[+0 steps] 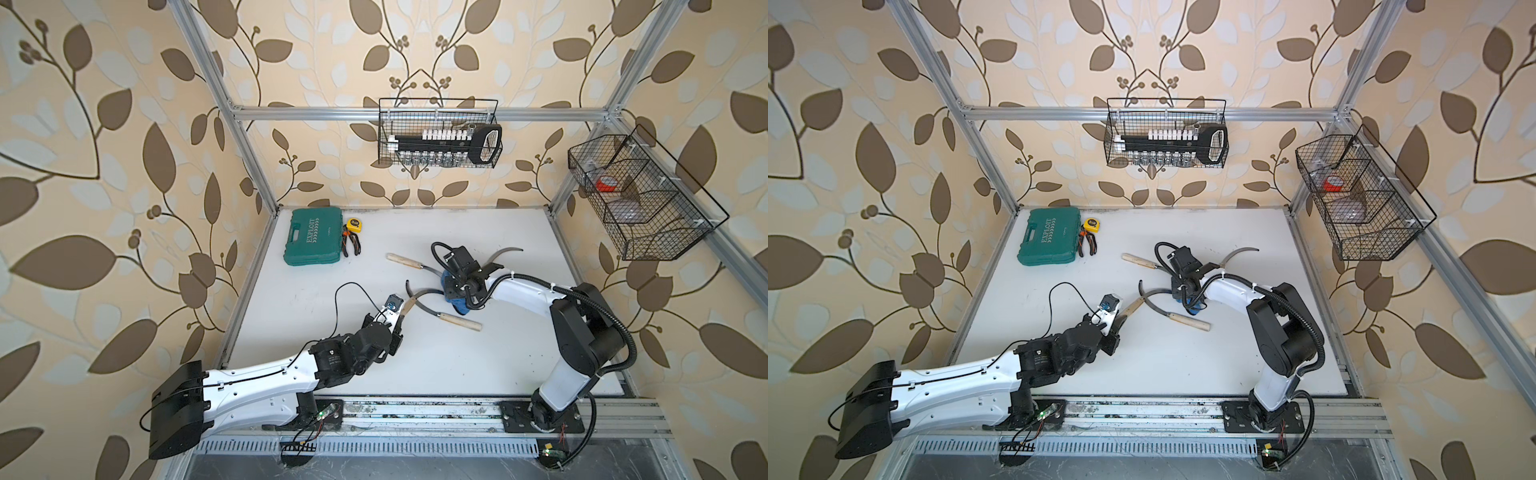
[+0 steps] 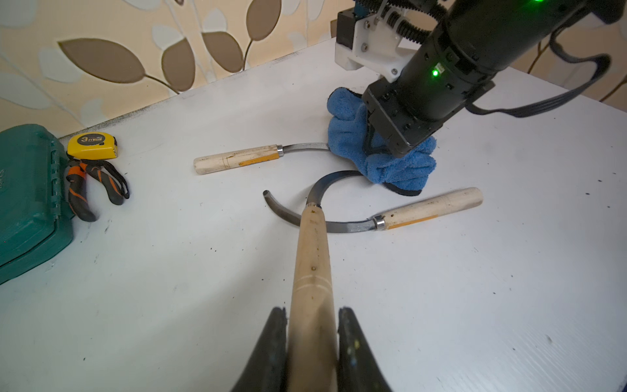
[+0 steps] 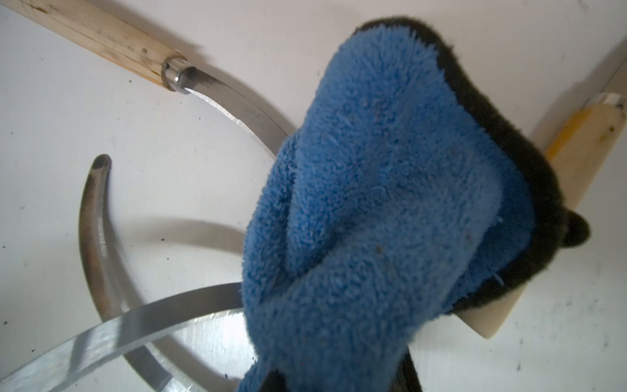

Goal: Wipe small sickles with rags
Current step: Wipe the small sickle.

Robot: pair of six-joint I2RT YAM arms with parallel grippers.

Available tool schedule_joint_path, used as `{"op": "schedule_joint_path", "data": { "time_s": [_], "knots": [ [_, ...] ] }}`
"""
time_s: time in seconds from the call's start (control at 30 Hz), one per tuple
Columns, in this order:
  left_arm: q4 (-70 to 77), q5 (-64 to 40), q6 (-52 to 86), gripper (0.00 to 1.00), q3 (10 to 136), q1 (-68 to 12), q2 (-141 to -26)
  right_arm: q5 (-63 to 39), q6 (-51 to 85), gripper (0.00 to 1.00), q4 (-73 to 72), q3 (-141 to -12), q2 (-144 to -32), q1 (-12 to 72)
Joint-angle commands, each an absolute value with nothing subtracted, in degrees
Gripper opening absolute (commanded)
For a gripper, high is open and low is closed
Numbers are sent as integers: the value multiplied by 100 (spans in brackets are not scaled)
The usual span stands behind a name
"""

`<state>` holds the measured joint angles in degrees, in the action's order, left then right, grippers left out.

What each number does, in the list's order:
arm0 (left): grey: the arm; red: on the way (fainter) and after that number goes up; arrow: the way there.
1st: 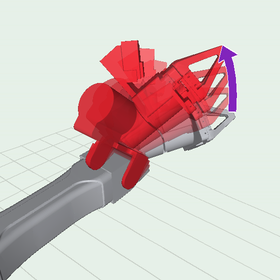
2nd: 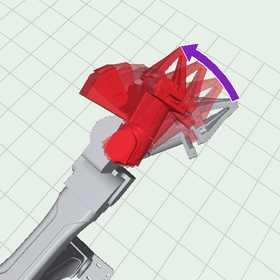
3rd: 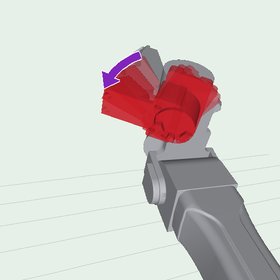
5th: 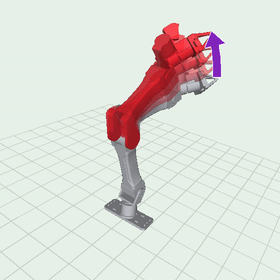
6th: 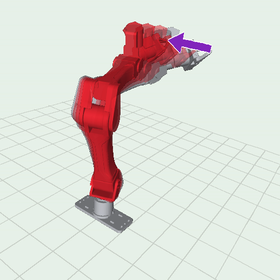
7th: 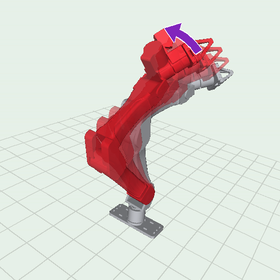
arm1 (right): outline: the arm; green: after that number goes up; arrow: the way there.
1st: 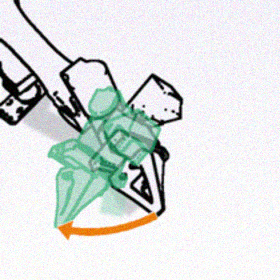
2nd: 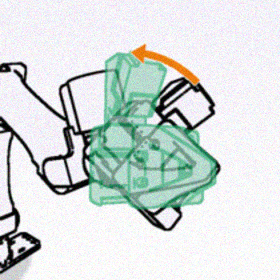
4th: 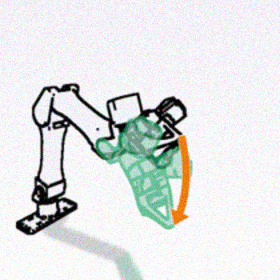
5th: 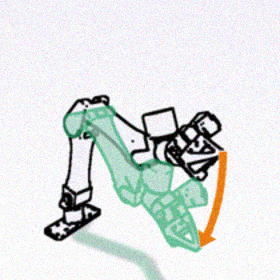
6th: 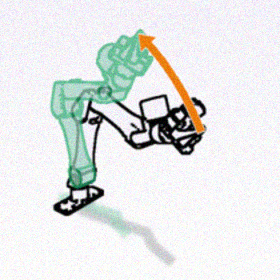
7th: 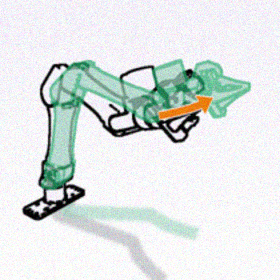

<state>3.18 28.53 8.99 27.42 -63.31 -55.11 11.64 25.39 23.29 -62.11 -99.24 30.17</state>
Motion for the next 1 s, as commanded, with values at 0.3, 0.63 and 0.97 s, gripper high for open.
{"op": "schedule_joint_path", "data": {
  "time_s": [0.3, 0.63, 0.97],
  "knots": [
    [569, 2718, 756, 0, 2793, -6333, -5471, 766, 2269, 0, 2433, -6635, -9822, 3611],
    [590, 2719, 764, 0, 2762, -6328, -5451, 718, 2203, 0, 2416, -6760, -9490, 4421],
    [580, 2663, 792, 0, 2676, -6336, -5292, 1124, 2452, 0, 2531, -6482, -9960, 3564]
  ]
}}
